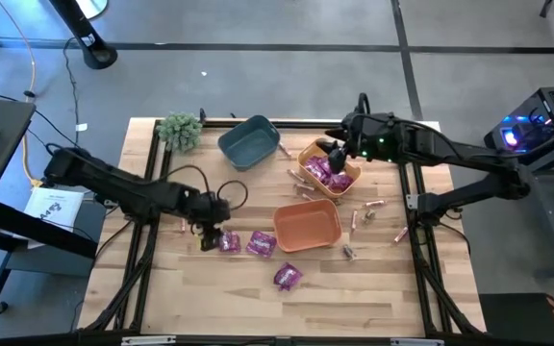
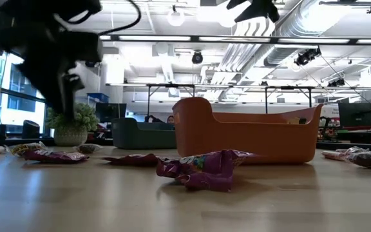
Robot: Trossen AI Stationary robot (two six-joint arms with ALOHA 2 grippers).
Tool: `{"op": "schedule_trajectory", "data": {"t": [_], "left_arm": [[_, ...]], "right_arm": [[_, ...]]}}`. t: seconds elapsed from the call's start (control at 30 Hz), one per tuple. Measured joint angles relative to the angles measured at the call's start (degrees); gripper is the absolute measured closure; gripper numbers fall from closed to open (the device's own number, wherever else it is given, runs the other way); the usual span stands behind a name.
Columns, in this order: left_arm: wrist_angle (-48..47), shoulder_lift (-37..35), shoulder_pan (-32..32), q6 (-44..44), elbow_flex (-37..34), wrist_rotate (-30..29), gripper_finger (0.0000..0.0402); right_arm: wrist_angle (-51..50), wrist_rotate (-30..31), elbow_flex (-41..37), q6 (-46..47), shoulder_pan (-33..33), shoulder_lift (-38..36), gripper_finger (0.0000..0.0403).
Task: Sort candy
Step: Put the top left purple candy into the yellow bin
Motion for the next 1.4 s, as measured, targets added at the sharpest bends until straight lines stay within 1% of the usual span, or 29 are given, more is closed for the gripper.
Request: {"op": "schedule_trajectory", "data": {"t": [0.17, 0.23, 0.33, 0.37, 0.47, 0.57, 0.6, 0.67, 0.77, 0.8, 0.87, 1.03, 1.13, 1.2, 1.3, 1.4], "left_arm": [[5.9, 3.5, -1.7, -0.8, -3.4, -3.1, 0.0193], [5.5, 5.9, -1.7, -0.9, -3.7, -2.7, 0.0193], [5.8, 9.3, -2.1, -0.8, -3.7, 0.0, 0.0193], [6.4, 10.3, -2.4, -0.8, -3.6, 0.1, 0.0193], [8.0, 12.4, -3.1, -0.2, -3.5, -0.6, 0.0193], [8.3, 13.6, -3.6, 0.2, -3.3, -3.3, 0.0200], [7.9, 13.8, -3.7, -0.5, -3.3, -4.7, 0.0210], [8.0, 13.8, -2.9, -1.4, -3.3, -6.4, 0.0255], [10.3, 13.3, -1.3, -1.2, -2.6, -8.1, 0.0363], [12.1, 13.2, -0.7, -0.9, -2.4, -8.4, 0.0381], [13.8, 12.7, 0.8, -0.1, -0.6, -9.1, 0.0386], [14.2, 9.2, 6.0, 6.6, 6.5, -11.2, 0.0397], [15.1, 7.3, 9.4, 13.5, 12.2, -13.2, 0.0399], [18.2, 7.2, 12.0, 19.2, 15.2, -14.1, 0.0400], [26.8, 9.5, 16.0, 26.9, 19.1, -13.0, 0.0400], [30.9, 14.9, 19.2, 32.0, 23.7, -11.9, 0.0401]], "right_arm": [[0.0, 0.0, 0.0, 0.0, 0.0, 1.9, 0.0187], [-0.1, 0.0, 0.0, 0.0, 0.0, 2.2, 0.0187], [-0.2, 0.0, 0.0, 0.0, 0.0, 2.1, 0.0187], [-0.3, 0.0, 0.0, 0.0, 0.0, 2.1, 0.0187], [-0.3, 0.1, 0.0, 0.0, 0.0, 2.1, 0.0187], [-0.4, 0.2, 0.0, -0.1, 0.0, 2.0, 0.0187], [-0.4, 0.2, 0.0, -0.1, 0.0, 2.0, 0.0187], [-0.4, 0.2, 0.0, -0.2, 0.0, 2.0, 0.0187], [-0.4, 0.2, 0.0, -0.2, 0.0, 2.0, 0.0187], [-0.4, 0.2, 0.0, -0.2, 0.0, 2.0, 0.0187], [-0.4, 0.2, 0.0, 0.0, 0.0, 2.0, 0.0187], [-0.4, 0.2, 0.0, 0.0, 0.0, 1.2, 0.0187], [-0.4, 0.2, 0.0, 0.0, 0.0, 0.1, 0.0187], [-0.4, 0.2, 0.0, 0.0, 0.0, -1.1, 0.0187], [-0.2, 0.6, 0.0, 0.0, 0.0, -3.1, 0.0187], [-0.2, 2.6, 0.0, 0.0, 0.0, -4.7, 0.0187]]}}
